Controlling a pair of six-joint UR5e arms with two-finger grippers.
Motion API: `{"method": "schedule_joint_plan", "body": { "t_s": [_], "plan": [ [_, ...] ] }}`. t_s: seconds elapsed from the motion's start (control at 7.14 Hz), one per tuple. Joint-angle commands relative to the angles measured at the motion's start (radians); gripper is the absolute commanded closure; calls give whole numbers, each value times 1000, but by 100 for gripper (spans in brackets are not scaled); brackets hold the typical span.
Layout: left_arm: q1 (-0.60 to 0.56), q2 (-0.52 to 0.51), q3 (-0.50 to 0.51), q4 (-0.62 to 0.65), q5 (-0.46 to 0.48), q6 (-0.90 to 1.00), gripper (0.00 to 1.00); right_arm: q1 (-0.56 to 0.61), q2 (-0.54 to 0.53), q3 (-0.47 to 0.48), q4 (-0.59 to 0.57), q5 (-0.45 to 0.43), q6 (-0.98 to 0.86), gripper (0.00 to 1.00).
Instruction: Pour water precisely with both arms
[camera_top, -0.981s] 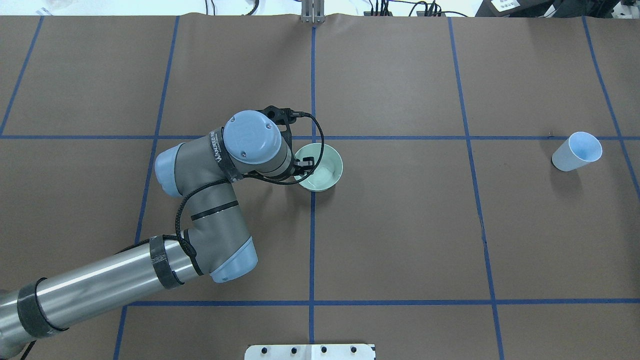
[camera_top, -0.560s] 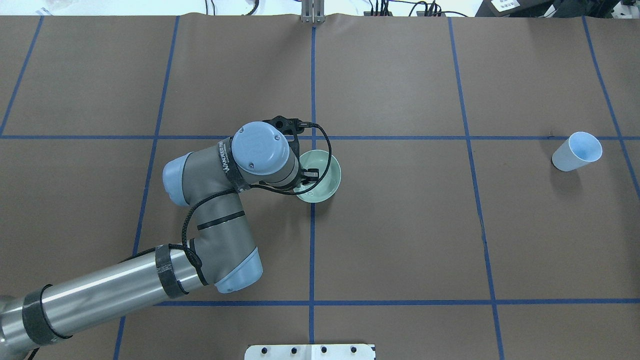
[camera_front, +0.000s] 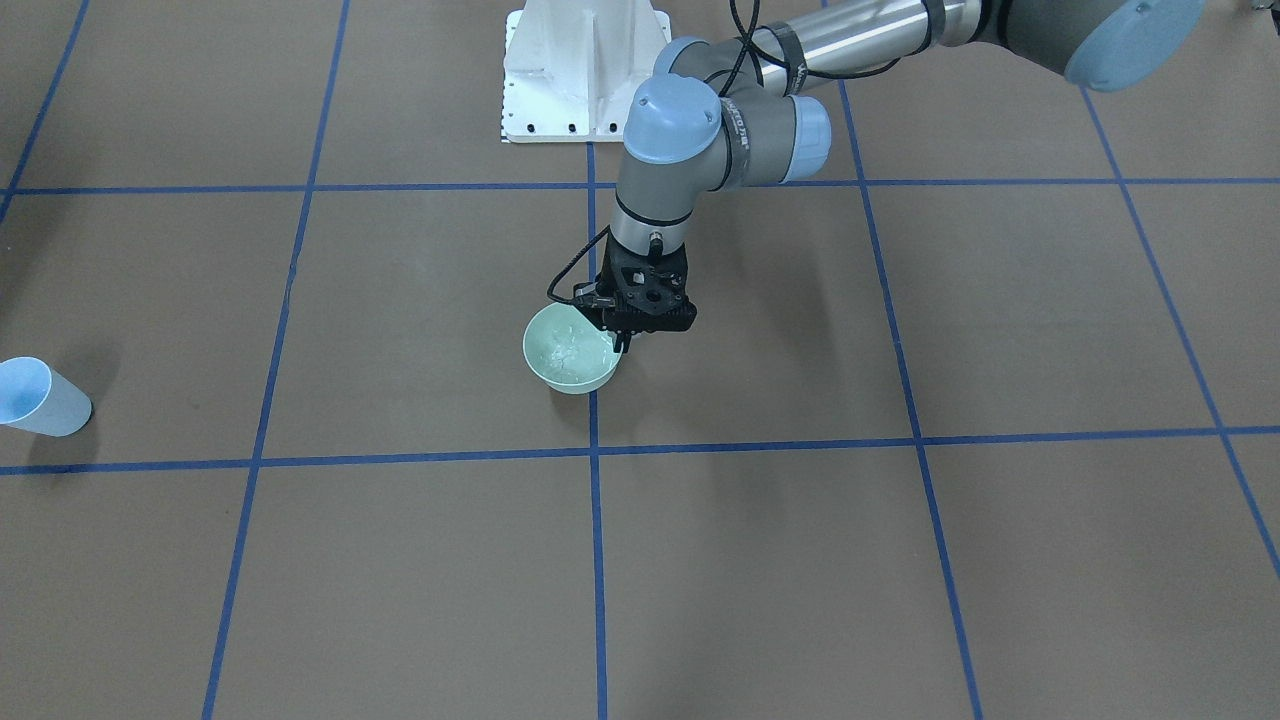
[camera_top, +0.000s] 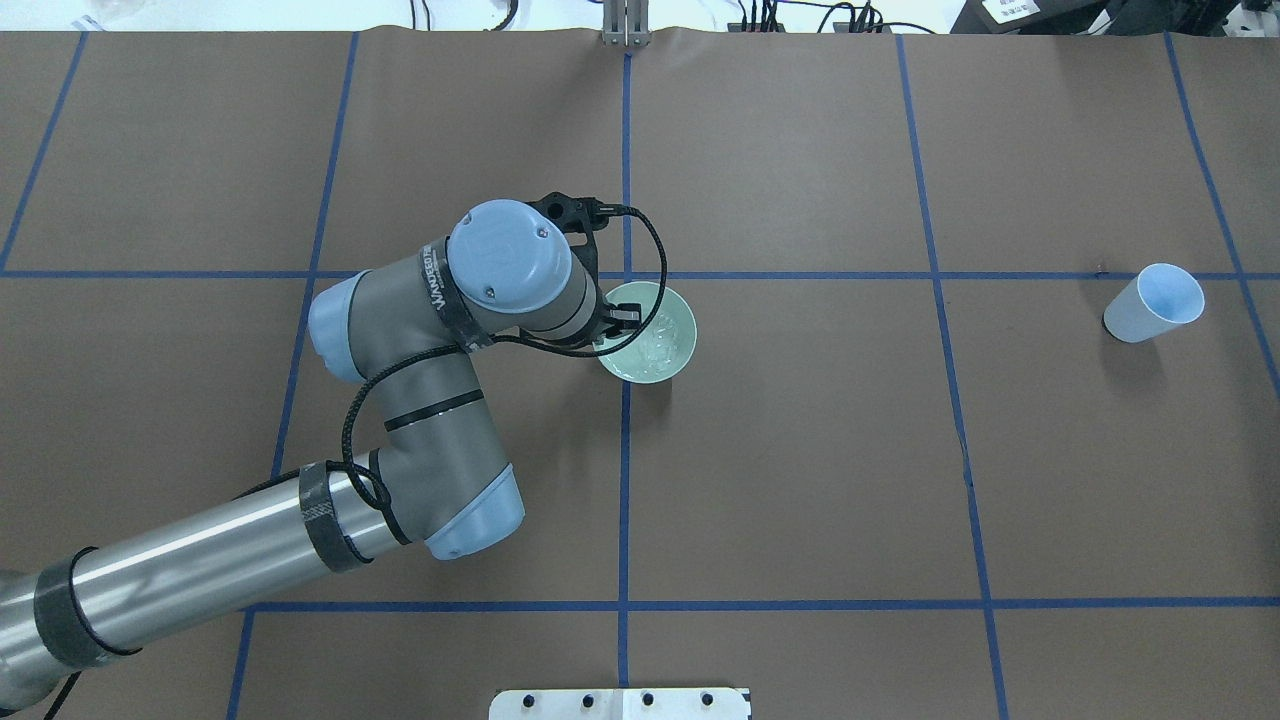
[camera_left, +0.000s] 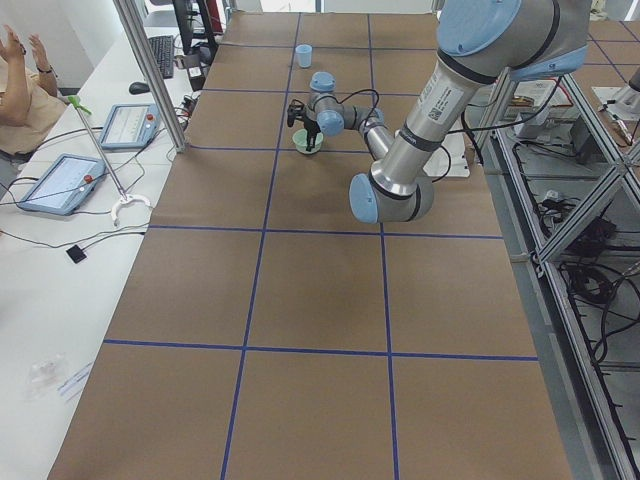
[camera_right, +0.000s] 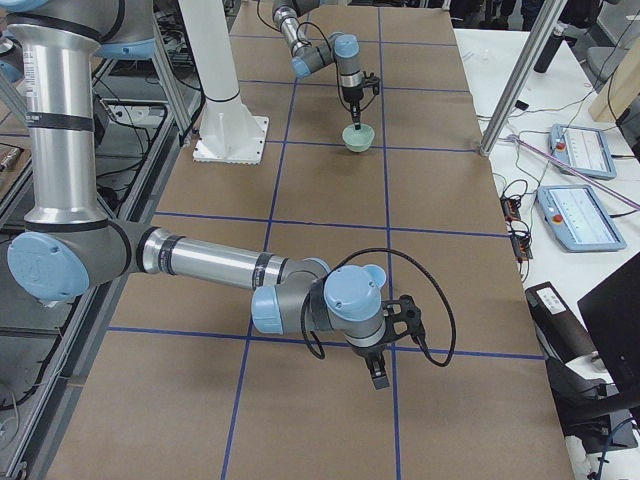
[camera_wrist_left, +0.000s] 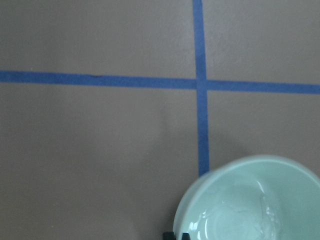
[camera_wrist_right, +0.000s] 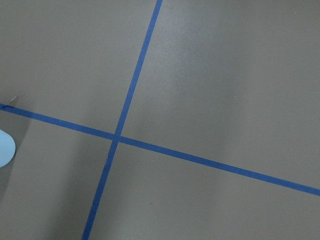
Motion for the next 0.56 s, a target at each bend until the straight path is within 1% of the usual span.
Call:
{"method": "schedule_joint_plan", "body": {
  "t_s": [0.0,0.14,0.28,0.42],
  "plan": [
    [-69,15,-57,73,-74,14,100,-1,-4,1,-1,-2,-1,0],
    [-90,66,-103,100,-93,115,100,-1,-5,-2,-3,-1,-1,0],
    [-123,139,-154,105,-107,210,100,-1,-7,-2,-4,-1,-1,0],
    [-174,214,-197,104,-162,287,100,-1,-13,-4,-6,2,-1,0]
  ]
}}
